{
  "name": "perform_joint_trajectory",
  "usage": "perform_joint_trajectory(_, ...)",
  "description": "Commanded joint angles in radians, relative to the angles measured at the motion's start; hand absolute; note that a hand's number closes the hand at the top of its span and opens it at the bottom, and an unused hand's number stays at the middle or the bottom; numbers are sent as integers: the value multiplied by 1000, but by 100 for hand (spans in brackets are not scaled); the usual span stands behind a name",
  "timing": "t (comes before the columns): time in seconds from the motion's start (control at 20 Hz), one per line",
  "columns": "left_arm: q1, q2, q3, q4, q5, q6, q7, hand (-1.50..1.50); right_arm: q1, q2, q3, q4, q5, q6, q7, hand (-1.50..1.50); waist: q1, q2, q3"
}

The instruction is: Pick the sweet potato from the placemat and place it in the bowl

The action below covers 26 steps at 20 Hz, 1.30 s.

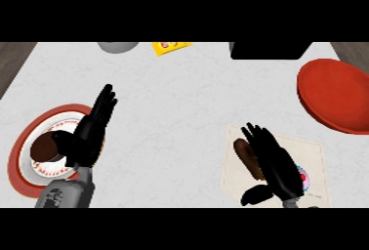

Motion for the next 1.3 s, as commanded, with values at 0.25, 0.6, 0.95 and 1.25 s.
perform_joint_trajectory(0.25, -41, -18, 12, 9, -32, 12, 26, 0, -26, -45, 32, 83, 61, 76, -73, 150, 0, 5, 7)
perform_joint_trajectory(0.6, 30, -28, -5, -14, -43, 5, -7, 0, -70, 11, 62, 234, 129, -18, -120, 150, 7, 6, 7)
perform_joint_trajectory(0.95, 34, -38, -8, -19, -27, -1, -4, 0, -86, 176, -239, 106, -425, 65, -19, 150, -6, 11, 13)
perform_joint_trajectory(1.25, 23, -17, 11, -13, -24, -19, -6, 0, -241, 180, -330, 124, -572, 26, -51, 150, 5, 6, 7)
